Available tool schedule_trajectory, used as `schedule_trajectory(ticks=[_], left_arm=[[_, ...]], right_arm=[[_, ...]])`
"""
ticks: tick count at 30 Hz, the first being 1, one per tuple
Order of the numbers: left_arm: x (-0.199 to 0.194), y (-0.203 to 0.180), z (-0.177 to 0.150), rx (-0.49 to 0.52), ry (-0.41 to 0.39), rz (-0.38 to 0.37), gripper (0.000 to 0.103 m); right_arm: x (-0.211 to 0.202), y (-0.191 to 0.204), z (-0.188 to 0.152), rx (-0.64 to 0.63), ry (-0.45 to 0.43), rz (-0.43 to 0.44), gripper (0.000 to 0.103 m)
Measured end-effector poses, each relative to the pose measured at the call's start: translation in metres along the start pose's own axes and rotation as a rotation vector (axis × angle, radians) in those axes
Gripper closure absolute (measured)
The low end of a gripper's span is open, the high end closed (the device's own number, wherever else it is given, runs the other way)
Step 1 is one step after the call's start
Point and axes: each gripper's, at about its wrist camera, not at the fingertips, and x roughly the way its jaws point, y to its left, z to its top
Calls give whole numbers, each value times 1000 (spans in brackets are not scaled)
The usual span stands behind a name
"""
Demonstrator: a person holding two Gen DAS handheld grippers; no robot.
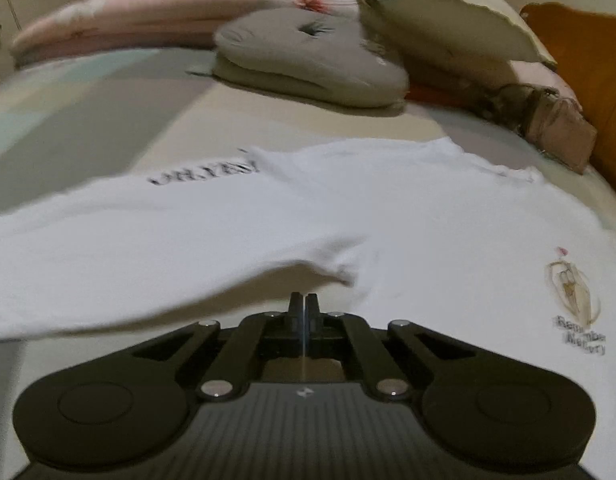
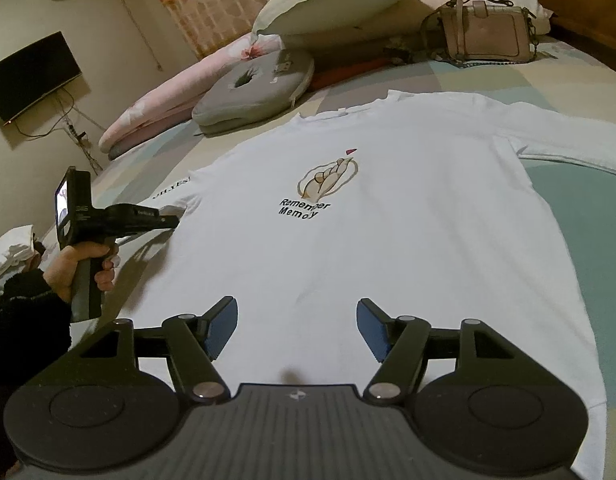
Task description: Fold clothes
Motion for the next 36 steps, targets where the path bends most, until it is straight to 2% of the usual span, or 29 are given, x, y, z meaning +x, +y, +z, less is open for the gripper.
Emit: schedule_trajectory(ticks=[2, 5, 9, 11, 13, 16, 19, 21, 22, 23, 24, 26, 30, 34, 36], left_arm=[[-13, 4, 0, -17, -18, -68, 103], [-28, -5, -3, 23, -47, -166, 102], [-23, -28, -13, 103, -8, -258, 92], [-14, -30, -25, 119, 47, -242, 90], [-19, -21, -36, 113, 27, -244, 89], [-37, -6, -48, 116, 40, -238, 89], [-54, -15, -50, 204, 50, -210, 88], [-66, -25, -50, 282, 47, -186, 73], [-70, -33, -47, 325, 20, -181, 57], [-73, -43, -44, 369, -20, -179, 47], [-72, -52, -43, 399, -35, -188, 44], [-65, -71, -41, 446, -42, -216, 37], [-48, -105, -40, 523, -42, -268, 36], [-29, -98, -53, 501, 43, -264, 36], [-36, -85, -61, 480, 38, -268, 34]], right_arm=[[-1, 0, 0, -2, -6, 2, 30], [0, -1, 0, 2, -13, 7, 28], [5, -3, 4, -9, -9, -14, 23], [6, -6, 6, -13, -4, -37, 23], [4, -11, 5, -11, 0, -54, 21], [0, -23, 1, -20, 17, -97, 15], [-2, -35, 0, -43, 47, -165, 14], [-3, -42, 6, -68, 45, -189, 13], [-3, -44, 13, -90, 36, -196, 9], [-1, -46, 20, -115, 26, -201, 5], [4, -47, 30, -150, 16, -202, 0], [21, -49, 52, -231, -4, -200, 0], [74, -70, 94, -277, 13, -150, 0], [114, -107, 112, -197, 23, -103, 0], [120, -122, 110, -181, 27, -113, 0]])
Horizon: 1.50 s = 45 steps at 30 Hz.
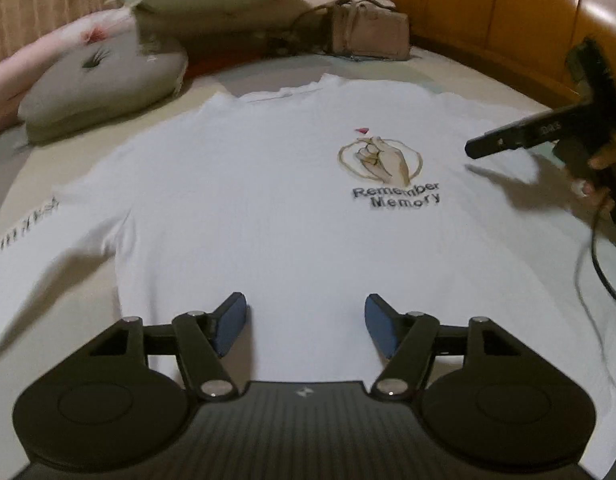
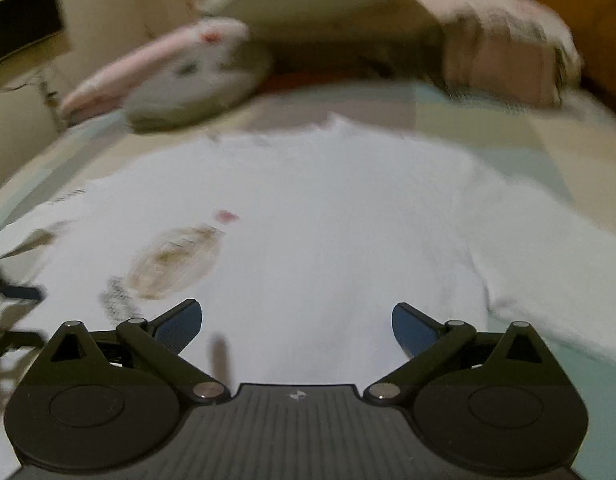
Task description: Fold clothes
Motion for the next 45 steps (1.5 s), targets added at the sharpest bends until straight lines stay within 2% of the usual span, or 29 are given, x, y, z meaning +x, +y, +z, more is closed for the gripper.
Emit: schedule_trajectory(ticks=[4, 7, 11, 14, 17, 20, 22, 25, 27, 29, 32, 33, 35, 38, 42, 45], left_arm=[[-26, 6, -25, -61, 25, 4, 25], [-38, 3, -35, -70, 38, 15, 24], [-48, -8, -29, -8, 35, 53, 24], [-49, -23, -20, 71, -20, 70, 24], [-38, -38, -16, 123, -28, 42, 24], [-25, -46, -22, 147, 5, 38, 23], [-30, -38, -34, 96, 6, 27, 22], [-47, -23, -55, -6, 27, 9, 13], [-59, -20, -66, -24, 30, 9, 13], [-69, -26, -69, 7, 44, 44, 13], [-80, -47, -60, 100, 9, 81, 13], [-84, -54, -57, 133, -14, 77, 13], [-86, -68, -49, 181, -55, 55, 13], [-74, -82, -42, 206, -58, 24, 13], [-58, -82, -50, 179, 26, 60, 12], [-72, -63, -69, 41, 61, 19, 11]], right_arm=[[-24, -3, -28, -77, -3, -45, 0], [-51, 8, -58, -174, 30, -107, 0], [-75, 25, -65, -215, 77, -148, 0], [-92, 40, -56, -204, -2, -106, 0], [-83, 55, -53, -203, -15, -62, 0], [-65, 60, -62, -208, 45, -85, 0], [-64, 55, -77, -188, 80, -108, 0], [-93, 40, -103, -132, 48, -103, 0], [-107, 38, -117, -136, 48, -121, 0], [-120, 40, -125, -131, 56, -134, 0], [-128, 53, -117, -88, 92, -162, 0], [-131, 60, -114, -70, 86, -154, 0], [-134, 80, -111, -66, 41, -84, 0], [-118, 122, -106, -156, 32, -38, 0], [-86, 154, -116, -288, 87, -118, 0], [-99, 135, -129, -164, 88, -81, 0]])
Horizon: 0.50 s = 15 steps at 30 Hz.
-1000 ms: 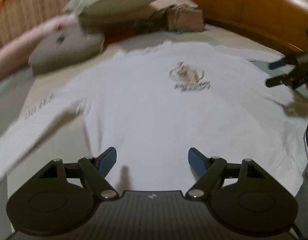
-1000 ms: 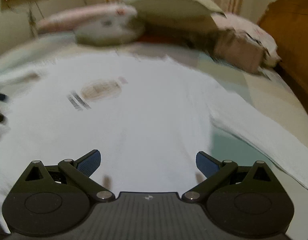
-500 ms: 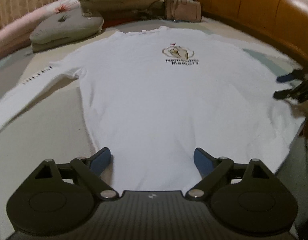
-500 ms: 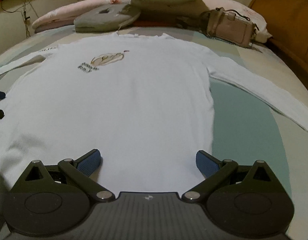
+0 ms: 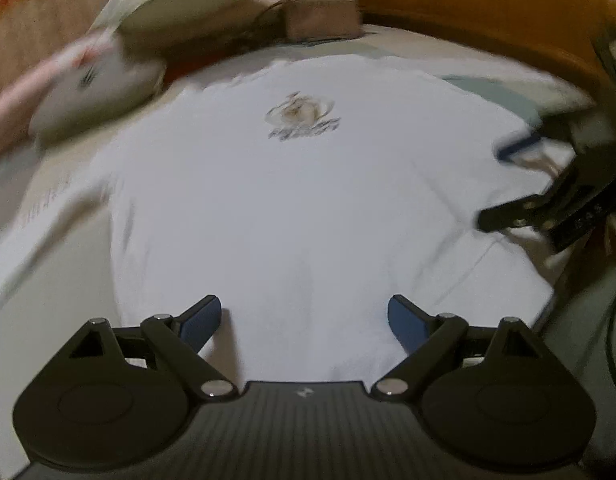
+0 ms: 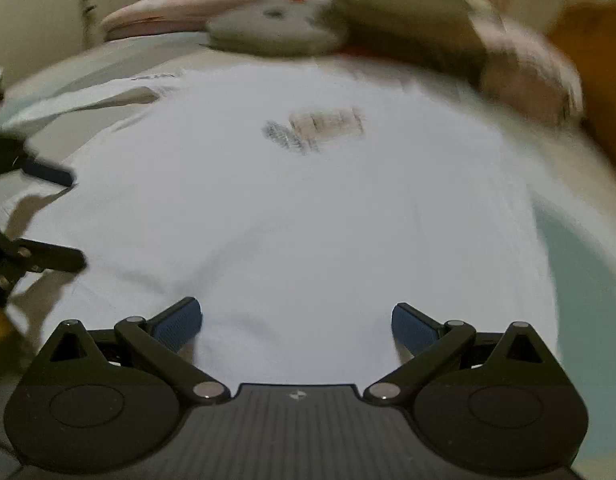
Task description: Fold clothes
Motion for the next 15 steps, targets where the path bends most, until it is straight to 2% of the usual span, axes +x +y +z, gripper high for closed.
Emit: schedule_trajectory(ticks=[3, 5, 8, 11, 13, 15], left_arm=[[-17, 6, -20, -39, 0, 10, 9], [-23, 6, -19, -34, 14, 23, 9], [-27, -3, -7, 22, -22, 57, 9], [-19, -11, 11, 32, -58, 34, 9], [-8, -19, 20, 42, -68, 19, 9], [-4, -19, 16, 20, -50, 16, 9]], right_arm=[[-19, -14, -21, 3, 0, 18, 0], [-28, -15, -27, -12, -4, 20, 0], [-31, -11, -14, -5, 6, -5, 0], [-28, -5, 3, 14, -44, 12, 0], [-15, 1, 10, 7, -23, 16, 0], [-3, 6, 13, -9, -1, 10, 0]])
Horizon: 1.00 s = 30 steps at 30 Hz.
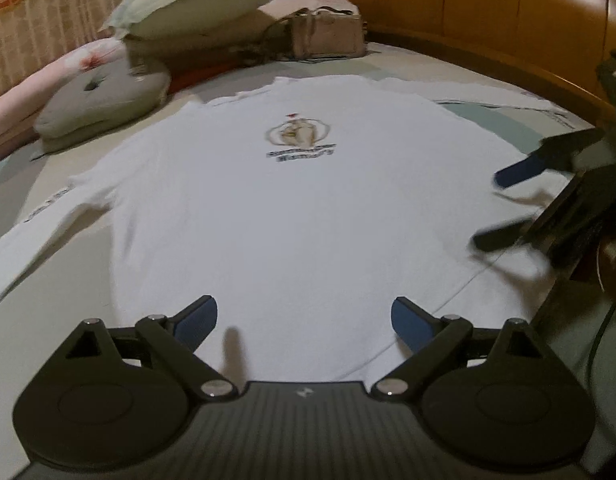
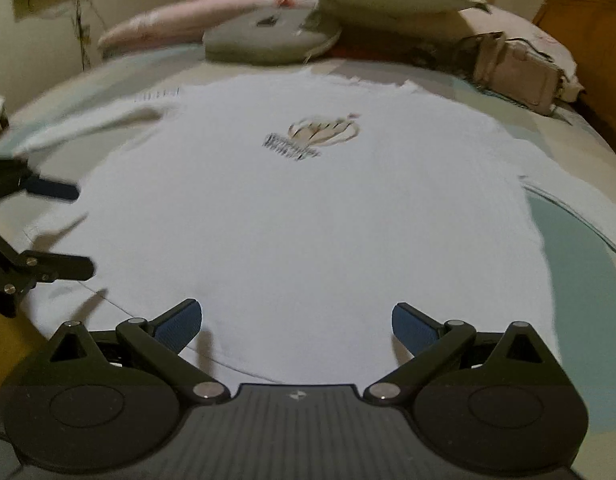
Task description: Fold clothes
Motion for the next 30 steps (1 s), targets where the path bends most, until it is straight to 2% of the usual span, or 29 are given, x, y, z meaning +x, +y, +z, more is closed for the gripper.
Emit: schedule_trajectory(ticks=[6, 11, 13, 19, 23, 25, 27, 30], left_arm=[[-5, 5, -25, -78, 53, 4, 8], [-20, 4, -31, -40, 87, 41, 8], [-18, 4, -22, -18, 61, 57, 8], [4, 12, 13, 17, -43, 35, 8], [32, 24, 21, -39, 5, 49, 8], [36, 32, 13, -93, 30, 52, 7], [27, 40, 0, -153, 28, 40, 8], [11, 43, -17, -187, 27, 48, 8]], right_arm=[[-2, -8, -18, 22, -8, 1, 0], [-12, -3, -30, 31, -20, -31, 0], [-11, -3, -31, 44, -24, -36, 0], [-13, -1, -33, 60, -23, -48, 0], [-13, 1, -34, 73, -18, -53, 0], [-13, 0, -32, 76, -8, -48, 0], [-14, -1, -33, 72, -7, -43, 0], [-15, -1, -35, 74, -19, -45, 0]])
